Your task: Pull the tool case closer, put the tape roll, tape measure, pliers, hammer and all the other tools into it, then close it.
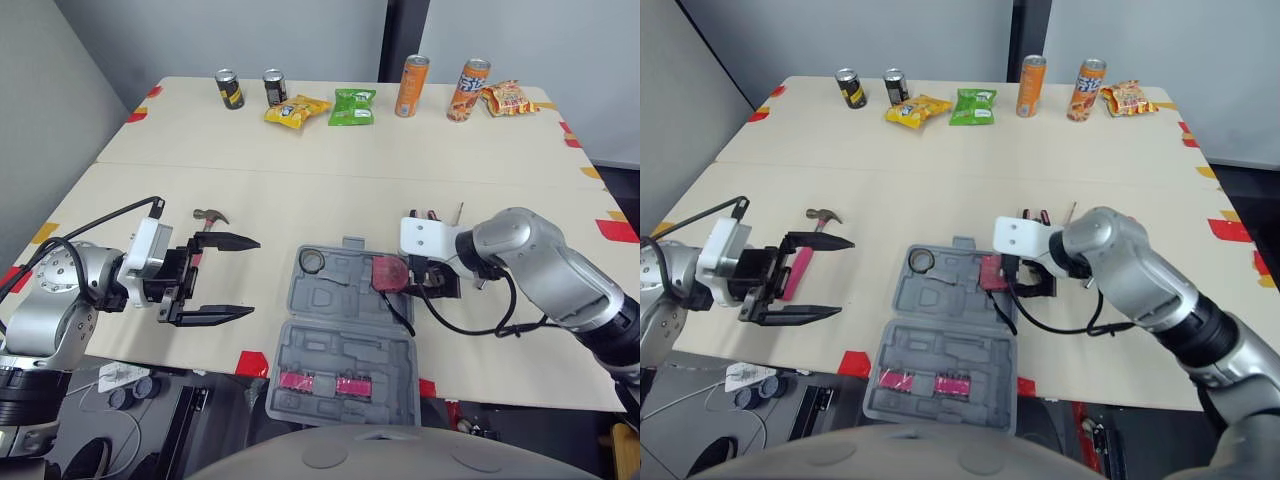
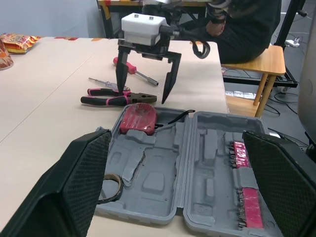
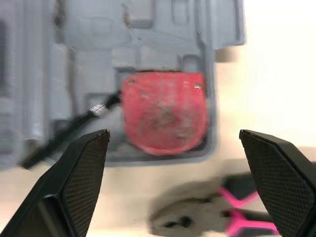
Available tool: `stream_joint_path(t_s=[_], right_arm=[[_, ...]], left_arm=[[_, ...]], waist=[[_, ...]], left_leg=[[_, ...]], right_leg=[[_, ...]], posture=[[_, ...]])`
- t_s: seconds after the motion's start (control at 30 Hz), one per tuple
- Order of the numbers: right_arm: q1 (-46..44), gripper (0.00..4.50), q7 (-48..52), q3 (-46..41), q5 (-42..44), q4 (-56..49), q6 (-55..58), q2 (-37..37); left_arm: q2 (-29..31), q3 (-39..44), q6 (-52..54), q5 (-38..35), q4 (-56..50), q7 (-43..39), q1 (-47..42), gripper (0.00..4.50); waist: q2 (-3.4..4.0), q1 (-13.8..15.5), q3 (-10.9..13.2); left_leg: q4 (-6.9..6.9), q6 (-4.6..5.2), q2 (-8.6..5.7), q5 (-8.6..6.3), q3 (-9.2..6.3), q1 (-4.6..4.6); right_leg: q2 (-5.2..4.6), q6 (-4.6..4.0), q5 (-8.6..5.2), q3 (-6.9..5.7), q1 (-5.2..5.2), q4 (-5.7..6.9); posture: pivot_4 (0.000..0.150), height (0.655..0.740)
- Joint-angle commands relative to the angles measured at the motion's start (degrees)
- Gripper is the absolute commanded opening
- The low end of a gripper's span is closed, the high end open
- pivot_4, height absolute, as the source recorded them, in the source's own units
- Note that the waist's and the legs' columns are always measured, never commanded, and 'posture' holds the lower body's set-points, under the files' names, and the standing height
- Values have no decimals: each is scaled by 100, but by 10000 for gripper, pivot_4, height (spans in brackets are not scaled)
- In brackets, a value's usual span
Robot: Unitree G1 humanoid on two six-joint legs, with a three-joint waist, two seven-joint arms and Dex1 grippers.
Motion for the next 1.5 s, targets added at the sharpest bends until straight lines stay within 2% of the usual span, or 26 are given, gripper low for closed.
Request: stream_joint_path(t_s=[0.03,0.07,0.1,0.23,0.47,0.57,0.73,1.1,1.2,1.3,1.5], right_arm=[[371,44522,-18,-830,588,166,-857,140],[482,44522,-57,-976,704,244,-997,207],[611,39360,-41,-1126,850,350,-1239,286],[1137,26546,73,-1459,1221,822,-2351,622],[1448,26546,21,-1544,1434,1561,-3187,996],[1423,18083,13,-1562,1478,1921,-3621,1211],[1354,1045,114,-1441,1382,2266,-4015,1256],[1160,1045,287,-1391,1436,2895,-4440,1450],[1158,9141,316,-1394,1452,2919,-4400,1452],[1161,19496,258,-1417,1410,2932,-4477,1492],[1144,19496,294,-1398,1425,3001,-4510,1527]], left_arm=[[57,188,-17,-55,-54,-75,10,45000],[55,192,-19,-55,-54,-77,14,45000],[54,194,-19,-54,-55,-80,18,45000],[61,203,-13,-47,-51,-86,-1,45000],[87,231,-7,-30,-15,-126,-24,45000],[82,233,10,-34,-54,-106,-16,45000],[104,266,38,-62,-122,-115,51,45000],[134,308,52,-69,-116,-146,63,45000],[135,318,57,-73,-137,-127,84,45000],[129,327,58,-62,-138,-114,89,45000],[117,324,73,-64,-169,-109,101,45000]], waist=[[0,9,0],[-1,7,0],[-1,9,0],[-3,10,-2],[-4,-17,-1],[-5,-23,-2],[-6,-21,-2],[-7,-28,-1],[-8,-24,-1],[-8,-24,-1],[-8,-25,-1]], left_leg=[[-1,0,-1,0,4,1],[-1,0,0,0,4,1],[0,0,0,0,4,2],[-2,0,0,0,3,2],[-3,1,-2,0,0,1],[-3,1,-2,0,-1,1],[-3,2,-2,0,-4,-1],[-3,2,-3,0,-8,-2],[-3,2,-3,0,-8,-3],[-3,2,-3,0,-9,-3],[-3,2,-3,0,-10,-3]], right_leg=[[0,0,0,3,-2,0],[0,0,0,3,-1,0],[0,0,0,3,-1,0],[1,0,0,2,-1,-2],[1,0,0,0,0,-5],[1,0,0,-2,0,-5],[1,0,0,-5,1,-6],[1,0,0,-9,3,-7],[1,0,0,-11,3,-8],[1,0,0,-11,4,-10],[1,0,0,-12,4,-11]], posture=[[1500,7400],[1500,7400],[1500,7400],[1500,7400],[1500,7400],[1500,7400],[1500,7400],[1500,7400],[1500,7400],[1500,7400],[1500,7400]])
